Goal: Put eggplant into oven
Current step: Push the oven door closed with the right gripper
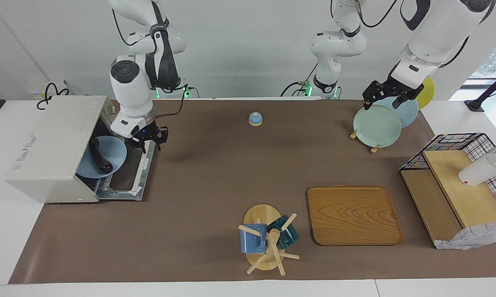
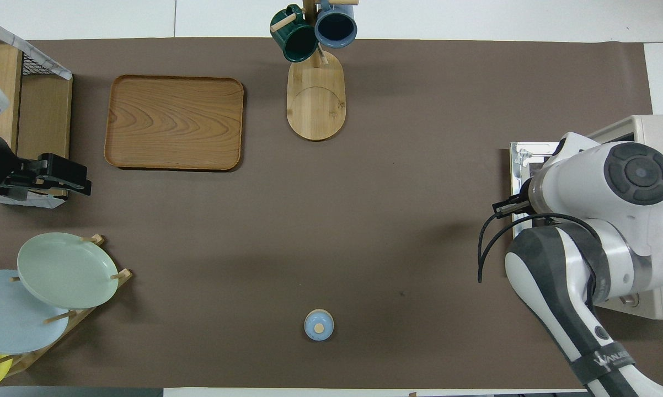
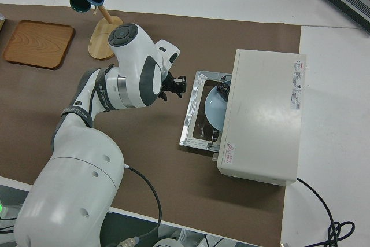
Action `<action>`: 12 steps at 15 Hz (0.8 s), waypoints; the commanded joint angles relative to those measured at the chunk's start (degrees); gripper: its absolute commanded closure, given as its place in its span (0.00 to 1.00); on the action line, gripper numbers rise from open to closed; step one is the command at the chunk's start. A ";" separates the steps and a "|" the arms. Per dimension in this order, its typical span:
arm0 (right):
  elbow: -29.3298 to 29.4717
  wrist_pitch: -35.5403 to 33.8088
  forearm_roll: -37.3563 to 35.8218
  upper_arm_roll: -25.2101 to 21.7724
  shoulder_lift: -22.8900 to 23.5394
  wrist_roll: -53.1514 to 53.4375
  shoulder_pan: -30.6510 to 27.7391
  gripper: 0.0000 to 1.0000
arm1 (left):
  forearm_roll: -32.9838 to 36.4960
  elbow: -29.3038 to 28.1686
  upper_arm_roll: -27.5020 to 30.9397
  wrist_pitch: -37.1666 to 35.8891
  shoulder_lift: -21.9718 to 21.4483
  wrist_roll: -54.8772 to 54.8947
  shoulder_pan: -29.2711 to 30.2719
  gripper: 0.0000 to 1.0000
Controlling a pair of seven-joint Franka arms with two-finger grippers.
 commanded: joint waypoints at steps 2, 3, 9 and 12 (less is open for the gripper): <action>-3.56 9.32 1.06 -0.04 4.49 3.70 1.60 1.00 | 1.13 -1.20 0.32 1.01 -1.07 0.70 -0.03 0.00; -4.62 10.48 0.97 -0.13 5.71 3.70 1.34 1.00 | 1.13 -1.21 0.32 1.01 -1.07 0.34 0.06 0.00; -4.63 11.02 -9.20 -0.48 9.77 3.52 -0.60 1.00 | 1.13 -1.12 0.41 0.83 -1.25 0.43 0.41 0.00; -4.63 10.23 -14.48 -0.48 9.68 3.52 -1.30 1.00 | 1.13 -1.12 0.41 0.83 -1.25 0.34 0.41 0.00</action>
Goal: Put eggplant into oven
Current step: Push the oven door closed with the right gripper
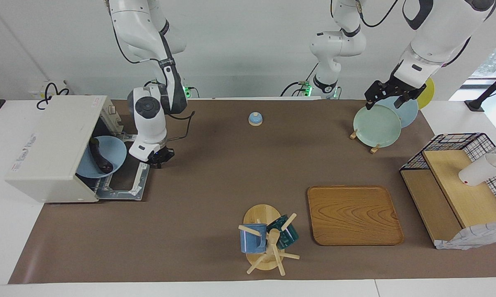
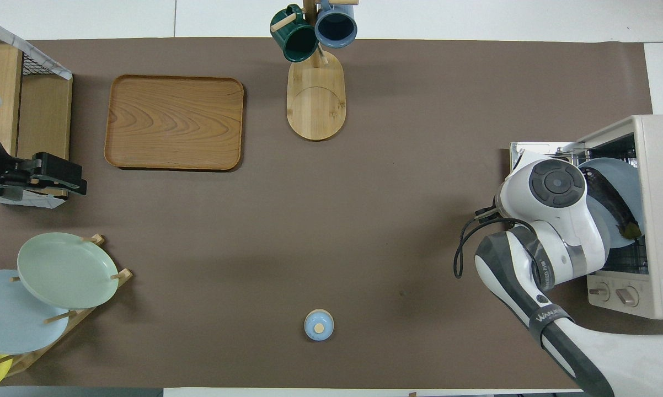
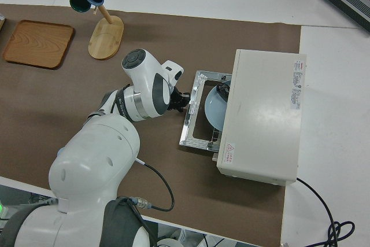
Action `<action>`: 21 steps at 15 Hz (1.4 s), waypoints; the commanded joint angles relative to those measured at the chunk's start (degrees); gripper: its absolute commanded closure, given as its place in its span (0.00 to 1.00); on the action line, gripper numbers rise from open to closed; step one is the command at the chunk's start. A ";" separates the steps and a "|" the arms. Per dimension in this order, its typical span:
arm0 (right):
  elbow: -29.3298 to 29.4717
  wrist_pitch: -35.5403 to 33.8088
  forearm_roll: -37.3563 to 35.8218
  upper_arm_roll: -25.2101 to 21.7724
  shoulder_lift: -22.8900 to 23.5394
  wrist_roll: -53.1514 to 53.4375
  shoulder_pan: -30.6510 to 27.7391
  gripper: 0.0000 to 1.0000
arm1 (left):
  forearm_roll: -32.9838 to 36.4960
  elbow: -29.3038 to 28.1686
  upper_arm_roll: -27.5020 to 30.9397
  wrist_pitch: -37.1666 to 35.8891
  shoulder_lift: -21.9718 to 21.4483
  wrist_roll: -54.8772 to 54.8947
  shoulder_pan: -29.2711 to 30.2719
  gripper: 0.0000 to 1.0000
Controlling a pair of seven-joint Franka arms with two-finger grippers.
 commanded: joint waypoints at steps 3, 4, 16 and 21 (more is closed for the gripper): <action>0.49 -2.52 -7.82 0.49 -0.57 -0.23 -0.81 1.00 | 1.12 -1.12 -0.10 0.83 -1.15 0.34 0.30 0.00; 1.71 -4.19 -9.58 0.66 -0.48 -0.32 -0.72 1.00 | 1.12 -1.12 -0.10 0.83 -1.15 0.34 0.30 0.00; 15.61 -24.77 1.65 0.23 -8.03 -25.53 -10.02 1.00 | 1.12 -1.12 -0.10 0.83 -1.15 0.43 0.30 0.00; 18.58 -31.51 5.14 0.66 -11.81 -26.78 -11.97 0.90 | 1.12 -1.12 -0.10 0.83 -1.15 0.34 0.30 0.00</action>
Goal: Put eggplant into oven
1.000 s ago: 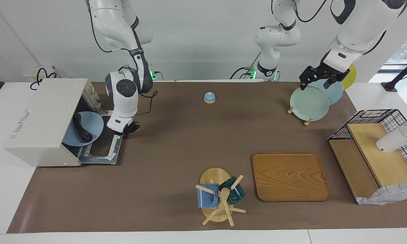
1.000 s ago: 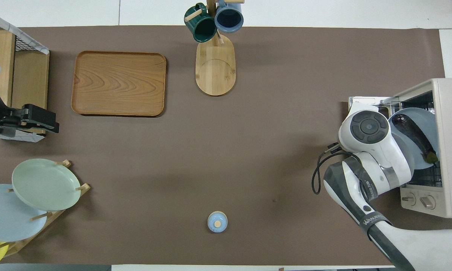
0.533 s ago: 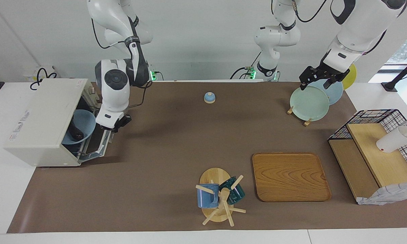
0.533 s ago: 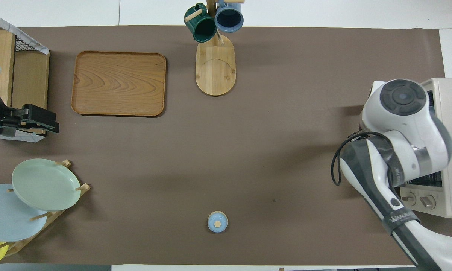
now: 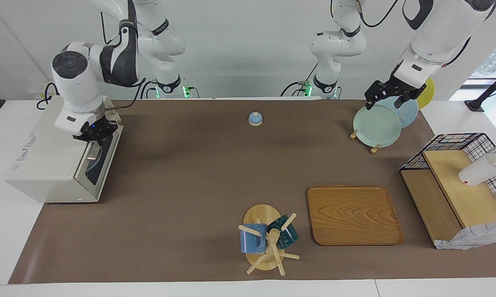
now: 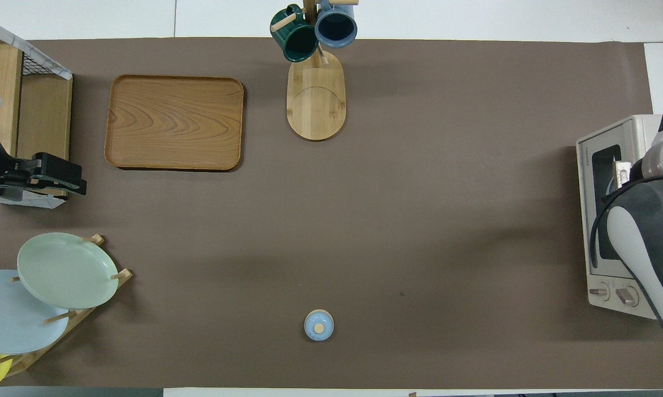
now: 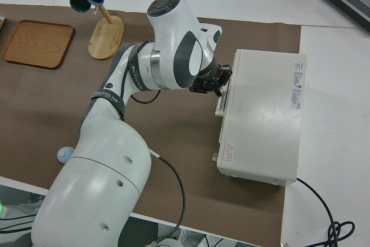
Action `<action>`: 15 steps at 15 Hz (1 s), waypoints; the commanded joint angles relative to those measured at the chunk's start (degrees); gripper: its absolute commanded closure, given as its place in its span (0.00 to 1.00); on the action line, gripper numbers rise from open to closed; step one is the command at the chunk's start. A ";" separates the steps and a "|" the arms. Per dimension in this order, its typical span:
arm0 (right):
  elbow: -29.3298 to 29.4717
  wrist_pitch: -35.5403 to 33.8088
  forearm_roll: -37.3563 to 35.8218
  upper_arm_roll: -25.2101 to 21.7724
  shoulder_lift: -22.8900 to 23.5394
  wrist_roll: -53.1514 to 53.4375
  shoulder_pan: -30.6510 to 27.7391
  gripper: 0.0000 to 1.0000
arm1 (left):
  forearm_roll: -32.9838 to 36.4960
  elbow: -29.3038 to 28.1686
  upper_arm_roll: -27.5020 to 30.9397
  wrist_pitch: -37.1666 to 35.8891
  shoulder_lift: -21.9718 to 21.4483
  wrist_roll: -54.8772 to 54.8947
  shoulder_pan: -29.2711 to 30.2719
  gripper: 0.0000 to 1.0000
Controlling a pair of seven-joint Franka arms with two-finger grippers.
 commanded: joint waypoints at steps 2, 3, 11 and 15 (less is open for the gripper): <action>9.48 -11.04 7.93 1.55 -1.66 -0.53 0.36 0.74 | 1.12 -1.12 -0.10 0.83 -1.14 0.43 0.30 0.00; 12.73 -13.51 9.86 2.51 -1.05 0.52 0.27 0.61 | 1.12 -1.12 -0.10 0.83 -1.14 0.43 0.30 0.00; 20.06 -18.98 14.54 5.07 2.12 17.84 0.89 0.00 | 1.12 -1.12 -0.10 0.83 -1.14 0.34 0.30 0.00; 20.59 -20.39 13.66 4.11 2.30 18.90 4.13 0.00 | 1.12 -1.12 -0.10 0.83 -1.14 0.43 0.30 0.00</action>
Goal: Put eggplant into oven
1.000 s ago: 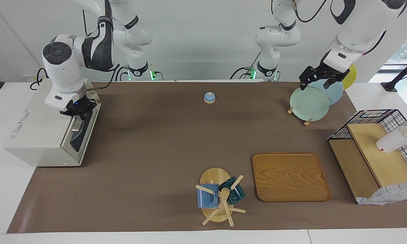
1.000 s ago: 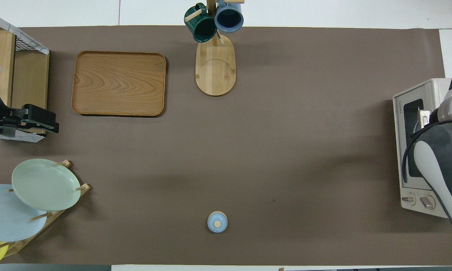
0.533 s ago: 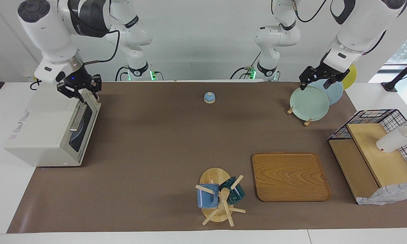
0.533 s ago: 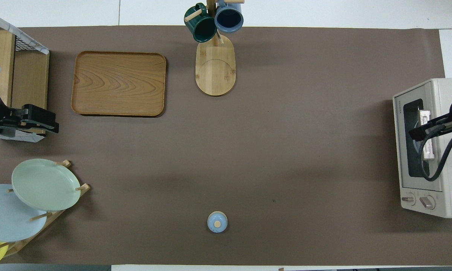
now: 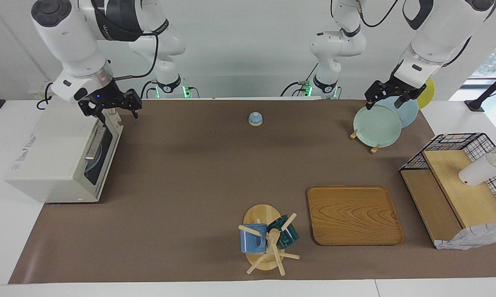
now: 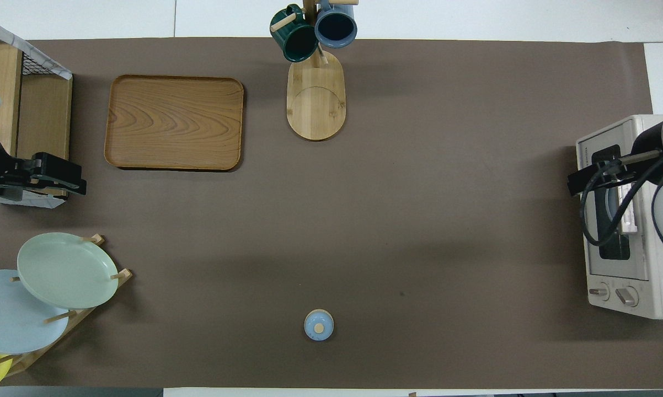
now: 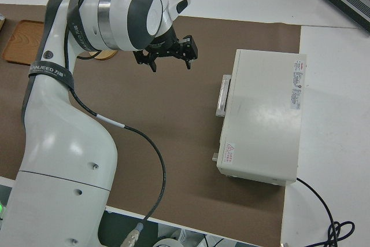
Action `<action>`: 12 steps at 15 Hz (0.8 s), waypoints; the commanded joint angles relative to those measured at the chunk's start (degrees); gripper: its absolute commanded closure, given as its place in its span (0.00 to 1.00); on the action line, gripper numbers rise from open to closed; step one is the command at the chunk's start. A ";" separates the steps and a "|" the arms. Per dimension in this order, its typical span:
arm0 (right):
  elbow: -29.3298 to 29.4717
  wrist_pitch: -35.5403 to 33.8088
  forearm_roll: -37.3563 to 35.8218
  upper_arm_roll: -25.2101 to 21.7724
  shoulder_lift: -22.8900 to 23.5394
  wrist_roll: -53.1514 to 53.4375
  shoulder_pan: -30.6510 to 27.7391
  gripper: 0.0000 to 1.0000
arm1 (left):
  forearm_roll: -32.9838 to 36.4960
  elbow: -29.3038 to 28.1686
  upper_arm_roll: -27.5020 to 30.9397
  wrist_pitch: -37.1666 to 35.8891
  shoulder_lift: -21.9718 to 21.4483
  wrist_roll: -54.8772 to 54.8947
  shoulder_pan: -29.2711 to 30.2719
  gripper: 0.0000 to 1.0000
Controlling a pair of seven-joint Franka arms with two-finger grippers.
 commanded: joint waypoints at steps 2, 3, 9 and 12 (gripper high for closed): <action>1.75 -1.95 0.50 -3.38 0.80 1.04 2.81 0.00 | 1.12 -1.12 -0.19 0.83 -1.14 0.43 0.30 0.00; 1.66 -1.95 0.50 -3.47 0.80 1.04 2.73 0.00 | 1.12 -1.12 -0.11 0.83 -1.14 0.43 0.30 0.00; 1.57 -2.21 1.02 -3.38 -0.69 4.72 2.81 0.00 | 1.12 -1.12 -0.10 0.83 -1.14 0.34 0.30 0.00; 1.57 -2.30 1.55 -3.64 -1.13 4.91 2.20 0.00 | 1.12 -1.12 -0.10 0.83 -1.14 0.34 0.30 0.00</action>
